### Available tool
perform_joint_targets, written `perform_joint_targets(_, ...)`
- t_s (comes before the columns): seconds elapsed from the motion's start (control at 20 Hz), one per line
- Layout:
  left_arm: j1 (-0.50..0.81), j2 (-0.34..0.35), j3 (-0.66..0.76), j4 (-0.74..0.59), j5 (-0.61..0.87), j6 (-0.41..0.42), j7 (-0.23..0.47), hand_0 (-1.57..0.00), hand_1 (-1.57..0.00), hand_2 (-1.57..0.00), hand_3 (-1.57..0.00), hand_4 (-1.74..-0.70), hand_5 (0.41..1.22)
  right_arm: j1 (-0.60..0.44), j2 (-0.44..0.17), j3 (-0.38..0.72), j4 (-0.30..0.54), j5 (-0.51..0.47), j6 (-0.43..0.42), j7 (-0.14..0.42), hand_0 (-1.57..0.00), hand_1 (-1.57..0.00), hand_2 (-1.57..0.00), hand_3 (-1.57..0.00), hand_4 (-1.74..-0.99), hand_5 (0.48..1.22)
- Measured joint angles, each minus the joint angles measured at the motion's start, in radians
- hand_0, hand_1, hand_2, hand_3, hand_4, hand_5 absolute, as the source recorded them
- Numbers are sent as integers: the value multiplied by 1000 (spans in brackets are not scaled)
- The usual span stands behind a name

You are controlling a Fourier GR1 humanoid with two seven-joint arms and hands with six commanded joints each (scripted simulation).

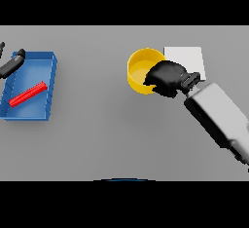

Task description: Pick up the red beaker and tilt it to pour out 1 green nut into yellow bowl. Pick up the yellow bowl and place it on the metallic measuring scale.

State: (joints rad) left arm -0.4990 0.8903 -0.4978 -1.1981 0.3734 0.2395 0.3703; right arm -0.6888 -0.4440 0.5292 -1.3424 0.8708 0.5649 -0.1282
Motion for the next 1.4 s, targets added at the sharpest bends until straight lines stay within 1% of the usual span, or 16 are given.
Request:
perform_joint_targets(0.1, 4, 1, -3, -2, -1, -1, 7, 1, 1, 1, 1, -725, 704, -17, -26, -24, 23, 7, -23, 0, -1566, -1570, -1516, -1149, -1741, 1220)
perform_joint_targets(0.25, -5, -5, -4, -6, -2, 5, 13, 1, 1, 1, 1, -730, 719, -24, -47, -50, 55, 11, -67, -20, -1568, -1570, -1537, -1153, -1741, 1221)
perform_joint_targets(0.3, -1, -2, -2, 1, -2, 6, 15, 1, 1, 1, 1, -729, 717, -28, -45, -59, 79, 14, -83, -9, -1569, -1571, -1534, -1151, -1741, 1221)
perform_joint_targets(0.4, -3, 0, -3, -6, -2, 12, 39, 1, 1, 1, 1, -731, 724, -33, -51, -79, 124, 13, -102, -6, -1570, -1571, -1537, -1150, -1741, 1221)
perform_joint_targets(0.45, 2, -1, -5, -8, -1, 13, 43, 1, 1, 1, 1, -735, 727, -39, -54, -91, 155, 12, -120, -13, -1570, -1571, -1539, -1145, -1741, 1221)
perform_joint_targets(0.55, 3, -6, -6, -14, 1, 15, 40, 1, 1, 1, 1, -739, 734, -61, -77, -106, 227, 22, -163, -51, -1570, -1571, -1546, -1146, -1741, 1221)
perform_joint_targets(0.65, 5, 1, 0, -16, 5, 12, 39, 1, 1, 1, 1, -732, 735, -72, -69, -117, 291, 30, -200, -58, -1571, -1571, -1542, -1150, -1741, 1221)
perform_joint_targets(0.7, -3, 7, -3, -13, -1, 9, 49, 1, 1, 1, 1, -727, 734, -81, -65, -122, 326, 36, -219, -54, -1571, -1571, -1537, -1147, -1741, 1221)
perform_joint_targets(0.8, -5, 1, -9, -3, -5, 2, 51, 1, 1, 1, 1, -719, 725, -94, -54, -129, 404, 46, -251, -64, -1571, -1571, -1500, -1169, -1741, 1221)
perform_joint_targets(0.9, -7, 10, -8, -9, -3, 0, 64, 1, 1, 1, 1, -722, 717, -110, -49, -139, 459, 56, -272, -66, -1571, -1571, -1474, -1235, -1741, 1221)
perform_joint_targets(0.95, 6, 8, -7, -15, -2, 7, 50, 1, 1, 1, 1, -724, 714, -115, -39, -148, 497, 61, -293, -59, -1571, -1571, -1464, -1268, -1741, 1221)
perform_joint_targets(1.0, 13, 19, -2, -32, 3, 9, 49, 1, 1, 1, 1, -726, 713, -116, -35, -153, 528, 62, -297, -66, -1571, -1571, -1451, -1295, -1741, 1221)
perform_joint_targets(1.2, -1, 8, -9, -17, -1, 2, 62, 1, 1, 1, 1, -726, 710, -138, -25, -184, 611, 53, -302, -88, -1562, -1571, -1405, -1374, -1741, 1221)
perform_joint_targets(1.25, 7, 11, -8, -28, 0, 9, 61, 1, 1, 1, 1, -729, 714, -140, -7, -190, 633, 52, -305, -74, -1548, -1571, -1393, -1407, -1741, 1221)
perform_joint_targets(1.3, 9, 18, -2, -26, 5, 2, 55, 1, 1, 1, 1, -729, 713, -141, -6, -196, 648, 51, -305, -89, -1528, -1571, -1382, -1440, -1741, 1221)
perform_joint_targets(1.4, 3, 12, -3, -8, 2, -2, 59, 1, 1, 1, 1, -727, 712, -143, -1, -202, 650, 48, -281, -81, -1417, -1571, -1363, -1487, -1741, 1221)
